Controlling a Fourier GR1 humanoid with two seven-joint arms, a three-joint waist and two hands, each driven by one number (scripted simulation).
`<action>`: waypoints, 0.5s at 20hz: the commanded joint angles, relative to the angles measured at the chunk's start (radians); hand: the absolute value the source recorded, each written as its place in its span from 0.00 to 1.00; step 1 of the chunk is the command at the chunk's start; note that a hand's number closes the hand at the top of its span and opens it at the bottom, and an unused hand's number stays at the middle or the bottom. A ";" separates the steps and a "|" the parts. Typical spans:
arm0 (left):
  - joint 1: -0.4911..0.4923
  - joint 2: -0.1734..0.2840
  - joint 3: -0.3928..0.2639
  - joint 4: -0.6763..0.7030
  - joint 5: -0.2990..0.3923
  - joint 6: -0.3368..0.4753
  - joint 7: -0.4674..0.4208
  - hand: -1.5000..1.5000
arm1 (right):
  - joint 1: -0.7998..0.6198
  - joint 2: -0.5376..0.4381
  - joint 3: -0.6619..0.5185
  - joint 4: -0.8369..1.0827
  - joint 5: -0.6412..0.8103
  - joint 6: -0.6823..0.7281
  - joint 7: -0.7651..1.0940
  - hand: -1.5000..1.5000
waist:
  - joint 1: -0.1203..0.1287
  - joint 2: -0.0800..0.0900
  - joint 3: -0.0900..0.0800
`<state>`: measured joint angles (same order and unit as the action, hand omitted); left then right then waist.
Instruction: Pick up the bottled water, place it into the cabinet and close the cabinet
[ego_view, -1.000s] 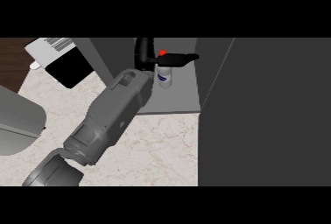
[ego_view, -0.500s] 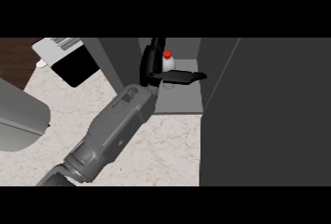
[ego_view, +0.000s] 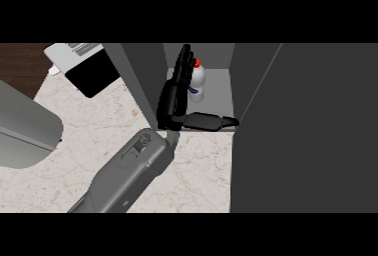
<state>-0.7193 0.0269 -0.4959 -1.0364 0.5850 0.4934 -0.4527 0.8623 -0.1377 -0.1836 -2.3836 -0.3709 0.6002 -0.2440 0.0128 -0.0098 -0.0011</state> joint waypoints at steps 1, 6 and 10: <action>0.141 0.013 -0.051 -0.175 -0.019 0.028 0.014 0.00 | 0.058 -0.001 -0.005 -0.209 -0.069 -0.042 0.092 0.00 | 0.000 0.001 -0.001; 0.308 0.100 -0.100 -0.397 -0.026 0.016 0.068 0.00 | 0.018 -0.003 0.016 -0.165 0.011 -0.023 0.060 0.00 | -0.003 0.002 0.000; 0.398 0.124 -0.165 -0.522 -0.068 0.069 0.093 0.00 | 0.011 -0.100 0.059 -0.160 -0.001 0.036 0.123 1.00 | 0.008 0.002 0.000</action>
<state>-0.4067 0.1192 -0.6149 -1.4280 0.5398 0.5282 -0.3935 0.8456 -0.1771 -0.1316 -2.3888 -0.3635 0.6128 -0.2110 0.0140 -0.0073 -0.0011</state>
